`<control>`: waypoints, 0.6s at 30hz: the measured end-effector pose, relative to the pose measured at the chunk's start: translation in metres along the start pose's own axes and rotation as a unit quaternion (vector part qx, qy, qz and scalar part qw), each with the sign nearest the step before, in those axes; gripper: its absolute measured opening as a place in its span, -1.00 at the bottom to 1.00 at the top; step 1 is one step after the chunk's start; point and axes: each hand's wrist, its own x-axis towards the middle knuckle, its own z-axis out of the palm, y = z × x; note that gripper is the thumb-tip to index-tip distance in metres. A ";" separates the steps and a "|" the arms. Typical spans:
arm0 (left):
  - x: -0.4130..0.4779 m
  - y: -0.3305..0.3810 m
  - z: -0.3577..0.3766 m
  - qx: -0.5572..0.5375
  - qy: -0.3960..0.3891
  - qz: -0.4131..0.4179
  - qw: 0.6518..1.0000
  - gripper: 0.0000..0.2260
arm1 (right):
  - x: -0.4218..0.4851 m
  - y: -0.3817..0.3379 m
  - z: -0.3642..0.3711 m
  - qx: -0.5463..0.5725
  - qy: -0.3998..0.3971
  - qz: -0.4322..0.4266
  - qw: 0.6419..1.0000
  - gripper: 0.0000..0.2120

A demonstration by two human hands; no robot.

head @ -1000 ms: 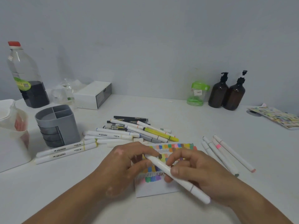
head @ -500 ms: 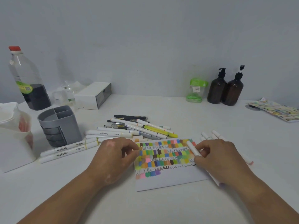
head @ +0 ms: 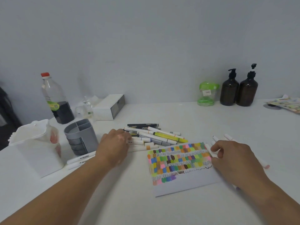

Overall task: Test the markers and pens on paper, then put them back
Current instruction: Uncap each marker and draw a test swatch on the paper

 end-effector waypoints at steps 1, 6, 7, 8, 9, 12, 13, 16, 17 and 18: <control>0.002 0.003 0.001 0.007 -0.002 0.006 1.000 -0.78 | -0.001 0.000 -0.001 0.000 0.001 -0.002 1.000 -0.84; 0.009 0.007 0.003 0.036 -0.006 0.019 0.999 -0.83 | -0.011 -0.014 0.003 -0.002 -0.026 -0.086 0.996 -0.91; 0.008 0.007 0.002 0.042 -0.005 0.027 0.999 -0.84 | -0.014 -0.020 0.005 -0.013 -0.055 -0.112 0.992 -0.89; 0.006 0.007 0.000 0.045 0.000 0.038 0.998 -0.85 | -0.018 -0.025 0.009 -0.024 -0.081 -0.136 0.987 -0.87; 0.004 0.007 -0.003 0.047 0.010 0.049 0.998 -0.85 | -0.021 -0.029 0.011 -0.029 -0.100 -0.153 0.983 -0.85; 0.001 0.015 -0.018 -0.005 0.082 0.081 0.993 -0.87 | -0.026 -0.036 0.016 -0.013 -0.124 -0.171 0.977 -0.80; -0.001 0.019 -0.025 -0.053 0.105 0.081 0.990 -0.89 | -0.027 -0.037 0.016 -0.009 -0.125 -0.177 0.976 -0.78; -0.006 0.034 -0.045 -0.252 0.095 0.005 0.963 -0.95 | -0.029 -0.041 0.016 -0.003 -0.125 -0.197 0.972 -0.74; -0.008 0.038 -0.049 -0.318 0.070 -0.031 0.945 -0.93 | -0.030 -0.042 0.015 0.006 -0.127 -0.196 0.972 -0.74; -0.011 0.041 -0.049 -0.390 0.043 -0.064 0.917 -0.93 | -0.030 -0.043 0.014 0.019 -0.131 -0.188 0.973 -0.75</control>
